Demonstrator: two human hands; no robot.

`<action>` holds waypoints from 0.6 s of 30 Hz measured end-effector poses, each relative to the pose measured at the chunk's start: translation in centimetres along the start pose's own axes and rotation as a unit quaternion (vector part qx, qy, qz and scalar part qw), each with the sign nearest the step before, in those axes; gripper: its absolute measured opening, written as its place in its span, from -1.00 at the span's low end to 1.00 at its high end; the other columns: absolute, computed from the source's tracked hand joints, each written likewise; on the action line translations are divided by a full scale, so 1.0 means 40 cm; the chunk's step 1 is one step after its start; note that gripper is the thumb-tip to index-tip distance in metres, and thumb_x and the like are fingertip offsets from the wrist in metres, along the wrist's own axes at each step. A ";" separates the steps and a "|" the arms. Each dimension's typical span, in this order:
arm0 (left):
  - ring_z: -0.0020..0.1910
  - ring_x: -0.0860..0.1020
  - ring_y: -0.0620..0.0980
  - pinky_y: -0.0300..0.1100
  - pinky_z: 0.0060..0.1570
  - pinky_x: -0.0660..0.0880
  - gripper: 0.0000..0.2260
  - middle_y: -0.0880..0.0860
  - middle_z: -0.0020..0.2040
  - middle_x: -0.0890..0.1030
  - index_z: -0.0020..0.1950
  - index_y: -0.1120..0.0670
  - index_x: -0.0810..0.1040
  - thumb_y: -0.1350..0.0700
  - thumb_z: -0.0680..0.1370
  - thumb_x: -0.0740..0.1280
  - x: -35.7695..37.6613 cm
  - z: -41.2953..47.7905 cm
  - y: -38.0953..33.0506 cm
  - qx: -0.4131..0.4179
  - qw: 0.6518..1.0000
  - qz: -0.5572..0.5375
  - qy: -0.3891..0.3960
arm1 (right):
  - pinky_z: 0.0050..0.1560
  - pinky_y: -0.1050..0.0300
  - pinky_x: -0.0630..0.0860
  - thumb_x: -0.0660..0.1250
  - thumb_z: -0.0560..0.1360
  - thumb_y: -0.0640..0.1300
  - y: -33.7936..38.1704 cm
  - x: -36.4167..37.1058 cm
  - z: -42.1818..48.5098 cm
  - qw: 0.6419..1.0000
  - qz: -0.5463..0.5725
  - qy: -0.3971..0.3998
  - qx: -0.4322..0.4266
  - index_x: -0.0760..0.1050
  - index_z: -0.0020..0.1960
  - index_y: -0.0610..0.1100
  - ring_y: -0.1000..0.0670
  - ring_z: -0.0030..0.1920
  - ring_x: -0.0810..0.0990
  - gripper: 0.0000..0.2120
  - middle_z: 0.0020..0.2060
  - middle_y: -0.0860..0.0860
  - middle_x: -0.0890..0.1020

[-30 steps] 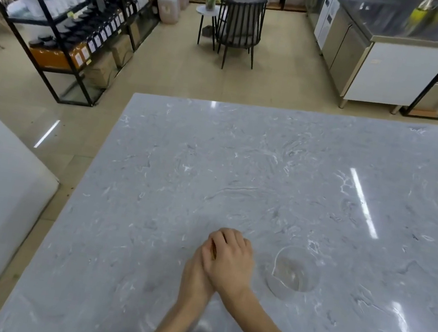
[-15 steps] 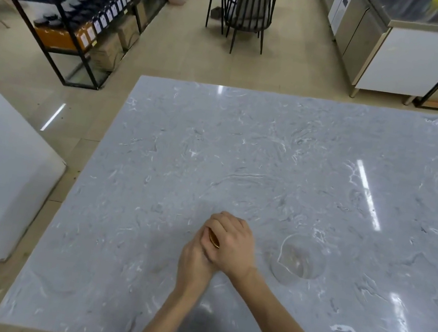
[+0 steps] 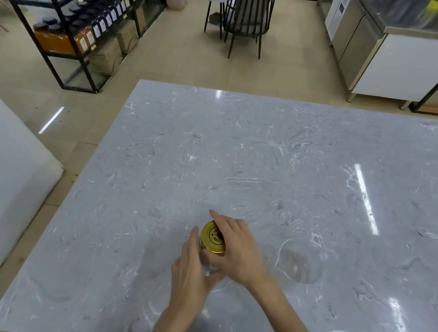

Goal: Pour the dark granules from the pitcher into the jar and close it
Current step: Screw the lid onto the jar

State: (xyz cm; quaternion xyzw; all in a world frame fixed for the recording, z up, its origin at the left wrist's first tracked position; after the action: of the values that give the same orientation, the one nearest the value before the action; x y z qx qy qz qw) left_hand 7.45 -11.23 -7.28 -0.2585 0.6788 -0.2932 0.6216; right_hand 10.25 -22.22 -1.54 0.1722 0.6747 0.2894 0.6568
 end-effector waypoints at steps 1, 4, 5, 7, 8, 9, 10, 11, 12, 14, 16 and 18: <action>0.38 0.46 0.04 0.01 0.35 0.39 0.06 0.04 0.45 0.44 0.61 0.08 0.08 -0.09 0.31 0.65 -0.003 0.000 0.003 -0.001 1.000 -0.001 0.004 | 0.37 0.06 0.36 0.45 0.43 0.00 -0.002 0.013 0.007 0.997 0.034 0.072 -0.006 0.07 0.61 -0.05 -0.09 0.36 0.39 -0.13 0.41 -0.04 0.45; 0.45 0.38 0.03 0.10 0.41 0.36 0.15 0.01 0.50 0.36 0.60 -0.11 -0.04 -0.07 0.26 0.68 -0.004 0.014 -0.004 0.001 0.996 -0.084 0.035 | 0.51 0.07 0.18 0.44 0.38 -0.16 0.010 0.039 0.024 0.977 0.098 0.187 -0.022 -0.13 0.63 0.00 -0.02 0.52 0.19 0.01 0.55 -0.02 0.25; 0.47 0.37 0.02 0.12 0.40 0.39 0.13 0.00 0.52 0.33 0.59 -0.15 -0.02 -0.06 0.25 0.68 -0.008 0.023 -0.012 0.011 0.994 -0.103 0.039 | 0.56 0.03 0.06 0.42 0.36 -0.20 0.017 0.037 0.032 0.977 0.102 0.187 -0.031 -0.12 0.63 0.03 -0.01 0.57 0.06 0.02 0.58 0.01 0.17; 0.51 0.32 0.00 0.12 0.39 0.40 0.11 -0.01 0.56 0.26 0.60 -0.14 0.03 -0.04 0.25 0.69 -0.022 0.043 -0.030 0.044 0.993 -0.103 0.039 | 0.59 -0.02 -0.19 0.38 0.33 -0.25 0.029 0.030 0.043 0.979 0.090 0.177 -0.047 -0.13 0.62 0.06 0.04 0.60 -0.20 0.03 0.61 0.03 0.04; 0.52 0.31 -0.01 0.12 0.39 0.41 0.08 -0.01 0.57 0.23 0.59 -0.14 0.04 -0.01 0.27 0.68 -0.026 0.050 -0.039 0.070 0.993 -0.090 0.042 | 0.57 -0.04 -0.26 0.37 0.34 -0.29 0.031 0.024 0.045 0.981 0.085 0.166 -0.056 -0.14 0.62 0.03 0.03 0.59 -0.28 0.03 0.61 0.01 0.01; 0.51 0.31 -0.03 0.10 0.37 0.43 0.03 -0.02 0.57 0.23 0.58 -0.18 0.05 0.00 0.31 0.66 -0.029 0.054 -0.047 0.094 0.992 -0.071 0.047 | 0.57 -0.07 -0.30 0.35 0.35 -0.31 0.032 0.014 0.043 0.983 0.090 0.151 -0.061 -0.14 0.62 -0.01 0.00 0.58 -0.32 0.01 0.61 -0.01 -0.01; 0.48 0.33 -0.07 0.06 0.35 0.45 -0.02 -0.06 0.54 0.25 0.56 -0.23 0.07 0.01 0.35 0.64 -0.032 0.055 -0.053 0.115 0.991 -0.051 0.051 | 0.56 -0.10 -0.30 0.32 0.36 -0.31 0.027 -0.004 0.039 0.985 0.105 0.127 -0.058 -0.13 0.62 -0.04 -0.02 0.58 -0.33 -0.03 0.62 -0.02 -0.02; 0.44 0.36 -0.10 0.02 0.31 0.48 -0.08 -0.08 0.49 0.31 0.54 -0.26 0.12 0.01 0.37 0.63 -0.035 0.055 -0.056 0.129 0.990 -0.032 0.052 | 0.56 -0.11 -0.30 0.29 0.38 -0.26 0.013 -0.030 0.029 0.987 0.128 0.090 -0.045 -0.09 0.62 -0.04 -0.04 0.59 -0.31 -0.08 0.62 -0.01 0.00; 0.40 0.39 -0.10 -0.03 0.28 0.50 -0.13 -0.10 0.45 0.35 0.51 -0.26 0.18 0.00 0.37 0.63 -0.040 0.054 -0.055 0.135 0.990 -0.014 0.047 | 0.57 -0.11 -0.29 0.26 0.42 -0.21 -0.011 -0.060 0.014 0.988 0.148 0.044 -0.025 -0.02 0.61 -0.03 -0.04 0.60 -0.26 -0.17 0.61 0.00 0.05; 0.34 0.42 -0.06 -0.11 0.21 0.50 -0.17 -0.11 0.38 0.37 0.45 -0.20 0.25 -0.04 0.32 0.65 -0.045 0.056 -0.051 0.123 0.991 0.020 0.044 | 0.57 -0.20 -0.21 0.20 0.55 -0.09 -0.083 -0.127 -0.042 0.988 0.147 -0.054 0.014 0.13 0.57 -0.01 -0.04 0.61 -0.15 -0.39 0.58 -0.01 0.17; 0.33 0.41 -0.01 -0.11 0.22 0.47 -0.14 -0.05 0.37 0.34 0.44 -0.12 0.25 -0.06 0.29 0.66 -0.041 0.057 -0.053 0.113 0.991 0.042 0.060 | 0.56 -0.23 -0.24 0.19 0.61 0.18 -0.177 -0.169 -0.115 0.992 0.064 -0.078 0.071 0.09 0.58 0.07 -0.02 0.61 -0.18 -0.39 0.59 0.03 0.11; 0.42 0.30 0.04 -0.05 0.33 0.40 -0.12 0.01 0.45 0.25 0.48 -0.07 0.23 -0.06 0.30 0.65 -0.036 0.054 -0.072 0.130 0.985 0.071 0.083 | 0.52 -0.12 -0.42 0.15 0.43 0.48 -0.265 -0.169 -0.187 0.989 -0.074 0.004 0.131 -0.18 0.59 0.17 -0.05 0.57 -0.36 -0.09 0.58 0.09 -0.17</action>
State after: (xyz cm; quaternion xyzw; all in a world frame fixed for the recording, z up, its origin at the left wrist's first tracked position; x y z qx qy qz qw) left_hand 9.71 -12.36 -4.31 -0.1010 0.7011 -0.3543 0.6106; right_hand 4.96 -35.79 -3.00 0.2053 0.7202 0.1503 0.6454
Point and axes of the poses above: each hand's wrist, its own z-axis towards the middle knuckle, its own x-axis out of the palm, y = z × x, the point moved 9 cm from there along z, towards the middle knuckle
